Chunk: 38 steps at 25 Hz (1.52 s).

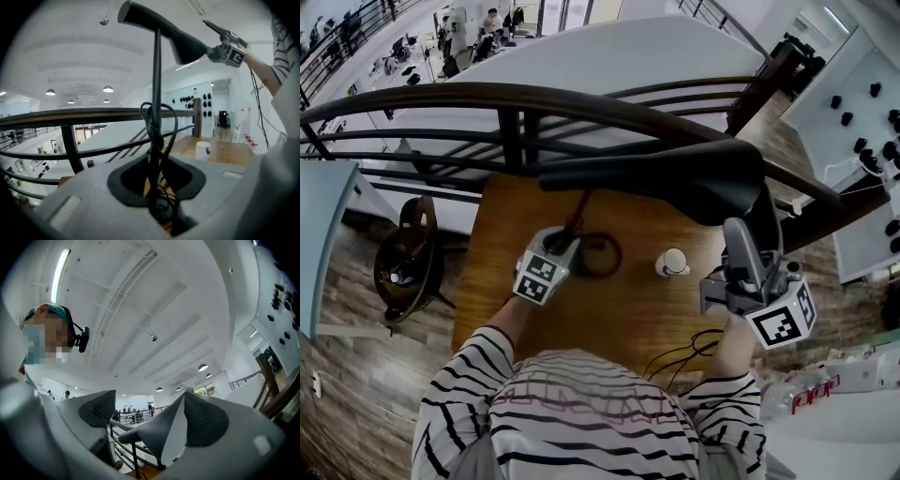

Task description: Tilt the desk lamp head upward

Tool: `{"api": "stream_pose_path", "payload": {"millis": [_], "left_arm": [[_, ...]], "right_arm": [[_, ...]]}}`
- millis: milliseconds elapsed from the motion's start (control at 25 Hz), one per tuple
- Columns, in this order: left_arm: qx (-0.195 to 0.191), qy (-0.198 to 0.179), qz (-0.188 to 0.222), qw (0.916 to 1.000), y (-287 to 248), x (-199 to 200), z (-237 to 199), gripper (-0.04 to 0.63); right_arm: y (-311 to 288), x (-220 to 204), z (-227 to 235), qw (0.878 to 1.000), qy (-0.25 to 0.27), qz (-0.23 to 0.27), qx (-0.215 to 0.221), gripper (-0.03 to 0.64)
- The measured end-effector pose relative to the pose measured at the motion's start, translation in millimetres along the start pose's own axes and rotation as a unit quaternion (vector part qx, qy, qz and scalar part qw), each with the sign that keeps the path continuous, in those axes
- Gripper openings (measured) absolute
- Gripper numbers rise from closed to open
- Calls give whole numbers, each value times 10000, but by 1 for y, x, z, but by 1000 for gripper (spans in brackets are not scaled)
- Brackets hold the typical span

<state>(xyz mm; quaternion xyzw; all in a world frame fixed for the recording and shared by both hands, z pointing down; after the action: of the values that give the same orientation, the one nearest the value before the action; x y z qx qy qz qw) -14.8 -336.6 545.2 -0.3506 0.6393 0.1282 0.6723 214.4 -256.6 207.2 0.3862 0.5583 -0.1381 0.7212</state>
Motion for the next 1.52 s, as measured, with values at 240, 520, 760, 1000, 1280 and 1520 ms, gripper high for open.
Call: {"api": "stream_pose_path", "payload": {"millis": [240,520,760,1000,1280,1520], "left_arm": [[20,3,10,10000,2,-4,-3,86],[-80,-255,-135,9996,9,-3,12,151],[-158,-267,-78,9995,26,-4,24,218],[-199,-272,17,9994,49,-3,32,218],[-335,-171,174,9991,92,-9,45,218],[-572,-15,346,9978,132,-5,53,218]], "right_arm": [[8,-7,-7,9999,92,57,-108,420],[40,-23,-11,9989,-181,-65,-428,411],[73,-43,-20,9951,-417,-253,-865,402],[102,-74,-36,9889,-592,-516,-1264,380],[131,-108,-71,9793,-916,-645,-1685,339],[142,-131,-99,9713,-959,-919,-1971,291]]}}
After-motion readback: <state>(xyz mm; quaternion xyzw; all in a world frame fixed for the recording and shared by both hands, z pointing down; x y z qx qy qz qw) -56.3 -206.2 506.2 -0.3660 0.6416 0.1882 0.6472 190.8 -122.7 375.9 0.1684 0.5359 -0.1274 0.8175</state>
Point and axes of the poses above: the fingertips, and each gripper's own axes: y backward along the fingers, z to its right, x out of its top, the point moved 5 cm from there along y, backward along the fingers, and after that the axes turned 6 degrees about y, right-handed, at the moved point
